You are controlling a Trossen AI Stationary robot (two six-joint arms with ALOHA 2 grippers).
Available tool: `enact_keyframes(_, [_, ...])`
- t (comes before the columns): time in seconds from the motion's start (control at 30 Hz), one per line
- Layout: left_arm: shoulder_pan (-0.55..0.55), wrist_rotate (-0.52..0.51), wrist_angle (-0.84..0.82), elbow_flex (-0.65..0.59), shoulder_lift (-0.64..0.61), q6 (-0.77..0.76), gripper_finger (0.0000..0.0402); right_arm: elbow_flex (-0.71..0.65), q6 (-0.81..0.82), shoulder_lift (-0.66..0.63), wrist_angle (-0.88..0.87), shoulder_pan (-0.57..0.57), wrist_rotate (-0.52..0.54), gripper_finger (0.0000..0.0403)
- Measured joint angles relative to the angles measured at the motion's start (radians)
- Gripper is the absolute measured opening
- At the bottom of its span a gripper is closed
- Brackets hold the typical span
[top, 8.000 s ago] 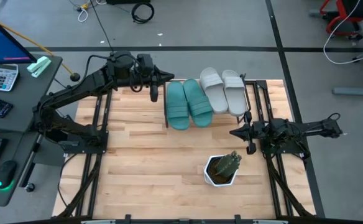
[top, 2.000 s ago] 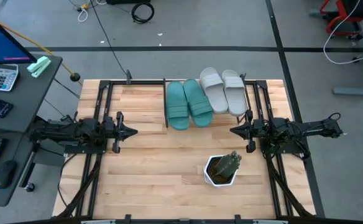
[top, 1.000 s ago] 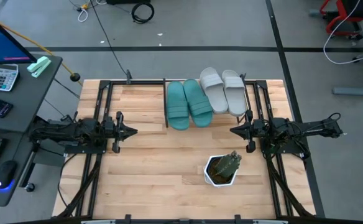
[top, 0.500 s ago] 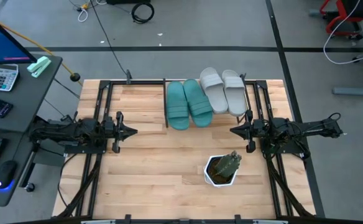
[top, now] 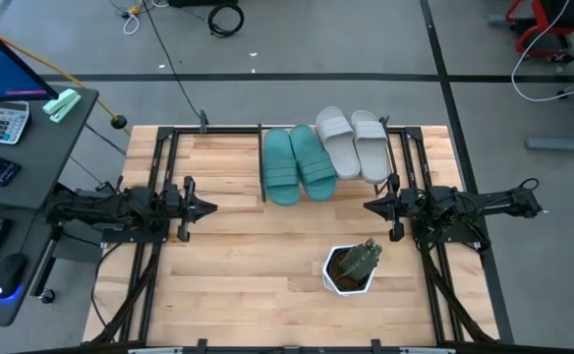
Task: Pick and place slides into the shelf
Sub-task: Return to Home Position
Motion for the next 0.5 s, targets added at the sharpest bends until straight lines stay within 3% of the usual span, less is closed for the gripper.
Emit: enact_keyframes(0.5, [0.000,0.000,0.000,0.000,0.000,0.000,0.0029,0.000,0.000,0.000,0.000,0.000,0.000,0.0019])
